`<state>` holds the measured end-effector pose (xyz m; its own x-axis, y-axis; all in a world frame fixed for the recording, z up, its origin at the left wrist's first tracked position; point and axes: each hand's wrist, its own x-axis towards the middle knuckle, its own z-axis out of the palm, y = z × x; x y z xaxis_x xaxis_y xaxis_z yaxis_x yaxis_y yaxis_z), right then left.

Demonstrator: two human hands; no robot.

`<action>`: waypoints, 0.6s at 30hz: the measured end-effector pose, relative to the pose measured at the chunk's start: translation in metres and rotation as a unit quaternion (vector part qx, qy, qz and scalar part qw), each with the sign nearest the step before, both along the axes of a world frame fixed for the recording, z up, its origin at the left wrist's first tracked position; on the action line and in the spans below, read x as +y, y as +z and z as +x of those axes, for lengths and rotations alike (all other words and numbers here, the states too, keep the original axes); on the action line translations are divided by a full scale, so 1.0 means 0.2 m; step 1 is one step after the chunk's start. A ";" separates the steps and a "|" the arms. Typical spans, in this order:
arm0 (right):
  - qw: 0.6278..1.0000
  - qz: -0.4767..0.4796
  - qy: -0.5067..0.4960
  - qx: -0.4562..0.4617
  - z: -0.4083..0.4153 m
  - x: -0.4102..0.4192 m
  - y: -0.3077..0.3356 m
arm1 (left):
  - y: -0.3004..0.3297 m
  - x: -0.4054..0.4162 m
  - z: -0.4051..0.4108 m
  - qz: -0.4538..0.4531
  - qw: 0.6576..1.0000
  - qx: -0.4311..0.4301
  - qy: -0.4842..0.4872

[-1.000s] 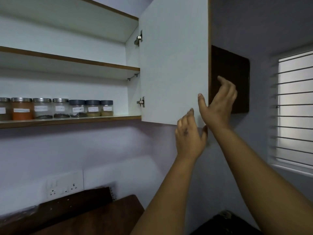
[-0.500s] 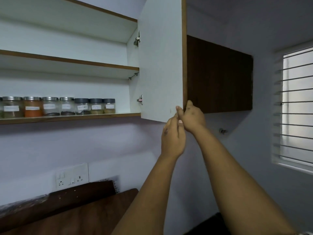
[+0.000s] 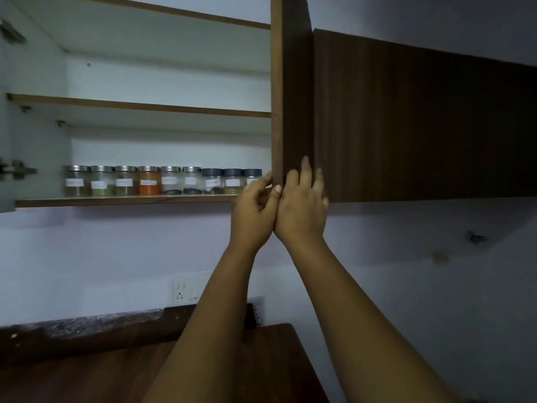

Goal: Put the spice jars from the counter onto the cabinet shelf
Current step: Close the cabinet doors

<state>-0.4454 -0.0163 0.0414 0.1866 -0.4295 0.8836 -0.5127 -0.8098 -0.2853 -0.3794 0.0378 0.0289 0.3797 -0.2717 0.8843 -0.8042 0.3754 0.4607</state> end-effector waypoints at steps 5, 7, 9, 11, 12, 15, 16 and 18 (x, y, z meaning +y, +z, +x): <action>0.979 -0.039 0.198 -0.039 0.29 0.01 0.02 | 0.06 0.09 0.23 -0.007 0.985 -0.105 0.135; 0.958 -0.056 0.275 -0.058 0.40 -0.01 0.01 | 0.06 0.10 0.32 -0.012 0.980 -0.120 0.160; 0.943 -0.078 0.314 -0.077 0.50 -0.02 0.00 | 0.06 0.11 0.40 -0.030 0.980 -0.118 0.157; 0.934 -0.084 0.333 -0.099 0.61 -0.02 0.00 | 0.06 0.10 0.49 -0.055 0.982 -0.098 0.154; 0.931 -0.085 0.338 -0.107 0.68 -0.02 0.00 | 0.07 0.10 0.53 -0.068 0.982 -0.087 0.154; 0.932 -0.103 0.336 -0.089 0.88 -0.04 0.00 | 0.09 0.11 0.70 -0.077 0.980 -0.068 0.171; 0.933 -0.118 0.332 -0.071 0.95 -0.06 0.00 | 0.10 0.11 0.78 -0.076 0.980 -0.058 0.174; 0.940 -0.147 0.306 -0.040 1.10 -0.10 0.01 | 0.10 0.11 0.94 -0.075 0.983 -0.033 0.163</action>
